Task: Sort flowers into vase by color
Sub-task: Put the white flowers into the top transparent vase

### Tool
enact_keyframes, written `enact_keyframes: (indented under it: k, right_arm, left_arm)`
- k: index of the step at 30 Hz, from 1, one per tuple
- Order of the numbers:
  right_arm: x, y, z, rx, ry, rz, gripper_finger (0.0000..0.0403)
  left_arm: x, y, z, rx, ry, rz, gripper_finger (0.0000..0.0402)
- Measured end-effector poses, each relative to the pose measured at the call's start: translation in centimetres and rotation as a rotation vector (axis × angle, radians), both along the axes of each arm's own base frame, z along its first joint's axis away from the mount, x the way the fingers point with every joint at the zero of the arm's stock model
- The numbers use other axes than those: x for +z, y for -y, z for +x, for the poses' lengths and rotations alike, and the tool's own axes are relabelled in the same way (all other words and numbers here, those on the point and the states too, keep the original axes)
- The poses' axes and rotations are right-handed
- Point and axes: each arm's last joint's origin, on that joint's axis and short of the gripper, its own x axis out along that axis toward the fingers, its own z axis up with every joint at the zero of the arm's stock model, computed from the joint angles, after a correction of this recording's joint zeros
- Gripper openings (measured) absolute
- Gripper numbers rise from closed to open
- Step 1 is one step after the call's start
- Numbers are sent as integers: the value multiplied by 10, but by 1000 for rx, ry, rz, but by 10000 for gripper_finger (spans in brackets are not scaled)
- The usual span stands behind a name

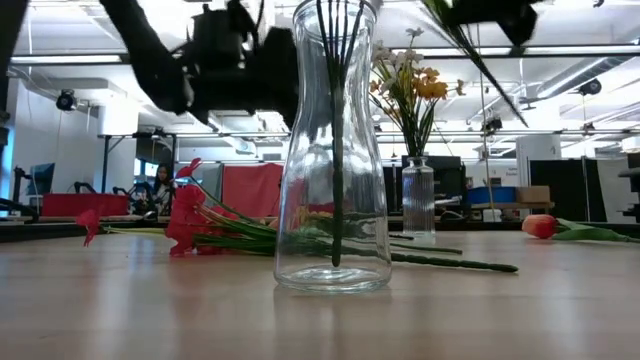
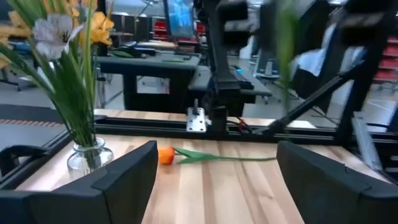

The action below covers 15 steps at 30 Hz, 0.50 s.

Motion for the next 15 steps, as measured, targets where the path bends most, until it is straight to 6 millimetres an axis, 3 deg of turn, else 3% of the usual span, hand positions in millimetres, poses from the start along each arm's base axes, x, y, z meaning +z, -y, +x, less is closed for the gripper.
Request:
enact_keyframes:
  k: [6, 15]
  right_arm:
    - [-4, 14, -9, 35, 157, -118, 18]
    - [-6, 41, -18, -64, 407, -311, 18]
  left_arm:
    - [-16, -13, 30, 45, 4, 2, 311]
    - [-31, -38, 67, 86, 68, -10, 325]
